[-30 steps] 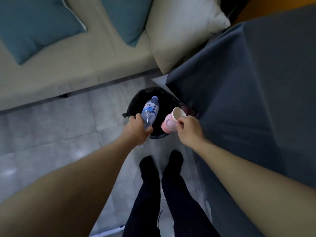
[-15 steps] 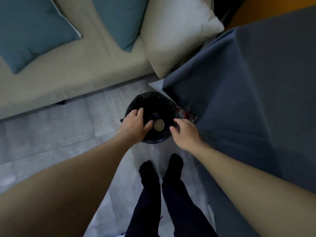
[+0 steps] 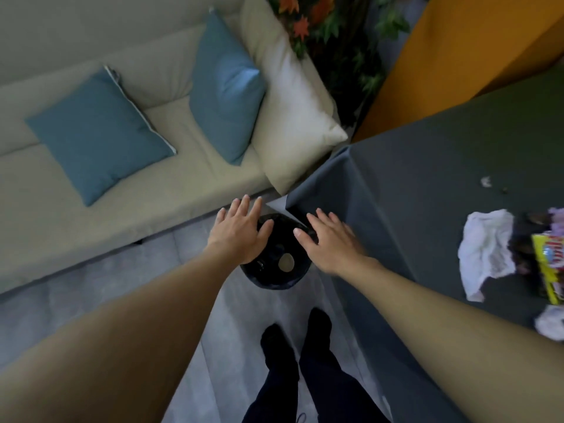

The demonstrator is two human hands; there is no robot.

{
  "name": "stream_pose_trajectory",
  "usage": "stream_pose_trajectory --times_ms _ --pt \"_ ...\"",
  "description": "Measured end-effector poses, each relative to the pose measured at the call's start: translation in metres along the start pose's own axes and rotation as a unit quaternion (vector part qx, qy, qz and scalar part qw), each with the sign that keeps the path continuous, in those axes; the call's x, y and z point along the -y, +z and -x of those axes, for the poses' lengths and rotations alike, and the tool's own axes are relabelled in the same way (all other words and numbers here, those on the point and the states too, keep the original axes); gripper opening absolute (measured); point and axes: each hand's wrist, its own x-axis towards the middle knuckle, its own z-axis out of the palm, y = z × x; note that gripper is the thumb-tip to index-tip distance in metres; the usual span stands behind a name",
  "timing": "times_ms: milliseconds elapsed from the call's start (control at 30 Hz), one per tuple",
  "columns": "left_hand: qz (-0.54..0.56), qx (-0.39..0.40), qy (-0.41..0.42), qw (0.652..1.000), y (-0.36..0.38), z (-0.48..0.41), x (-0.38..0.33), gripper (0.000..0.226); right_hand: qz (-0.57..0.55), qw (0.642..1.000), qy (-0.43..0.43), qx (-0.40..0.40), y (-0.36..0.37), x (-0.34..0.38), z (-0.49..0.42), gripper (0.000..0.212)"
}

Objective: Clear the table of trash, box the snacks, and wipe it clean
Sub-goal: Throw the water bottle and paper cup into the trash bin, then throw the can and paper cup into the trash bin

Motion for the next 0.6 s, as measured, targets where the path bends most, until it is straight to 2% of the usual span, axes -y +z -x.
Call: stream_pose_trajectory --times_ms 133,267,600 --pt "-0.014 -0.014 0.013 1.000 -0.039 0.019 -0.016 0.073 0.010 1.000 -0.008 -0.017 -0.037 0.011 0.024 0.075" --pt "-0.032 -0.047 0.047 0.997 -0.084 0.036 -0.038 0.072 0.010 0.998 0.004 -0.069 -0.079 0.011 0.054 0.077" --pt "-0.067 -0.081 0.135 0.985 -0.140 0.065 -0.131 0.069 -0.015 0.987 0.059 -0.152 -0.139 -0.035 0.132 0.076"
